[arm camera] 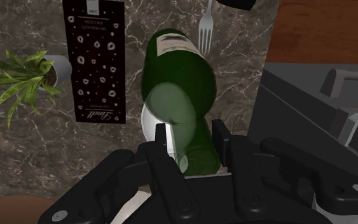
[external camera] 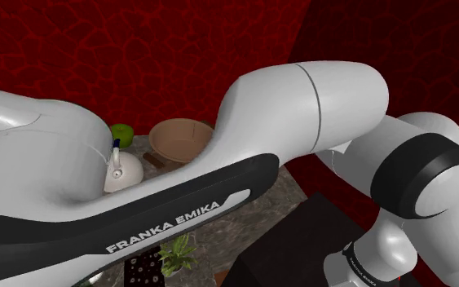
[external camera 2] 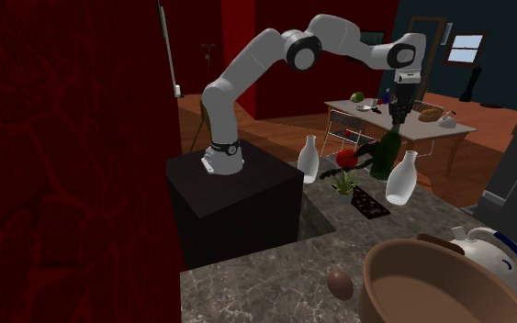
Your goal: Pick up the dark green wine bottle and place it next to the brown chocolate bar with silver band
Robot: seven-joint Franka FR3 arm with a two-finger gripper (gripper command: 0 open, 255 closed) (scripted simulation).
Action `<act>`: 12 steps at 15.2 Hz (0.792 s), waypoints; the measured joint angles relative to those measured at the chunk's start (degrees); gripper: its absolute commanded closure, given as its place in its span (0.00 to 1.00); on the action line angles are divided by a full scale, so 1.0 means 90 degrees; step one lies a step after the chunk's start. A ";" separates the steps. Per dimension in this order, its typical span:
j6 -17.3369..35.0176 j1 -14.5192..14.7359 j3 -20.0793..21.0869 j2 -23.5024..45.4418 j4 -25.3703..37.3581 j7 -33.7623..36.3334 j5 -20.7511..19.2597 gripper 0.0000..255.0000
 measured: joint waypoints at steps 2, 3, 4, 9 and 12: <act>0.0157 -0.0027 -0.0009 0.0017 -0.0148 0.0025 -0.0016 1.00; 0.0225 -0.0036 -0.0015 0.0036 -0.0197 0.0034 -0.0025 1.00; 0.0298 -0.0048 -0.0021 0.0049 -0.0260 0.0044 -0.0033 1.00; 0.0624 -0.0058 -0.0054 0.0172 -0.0473 0.0114 -0.0087 1.00; 0.0725 -0.0051 -0.0070 0.0243 -0.0507 0.0137 -0.0108 1.00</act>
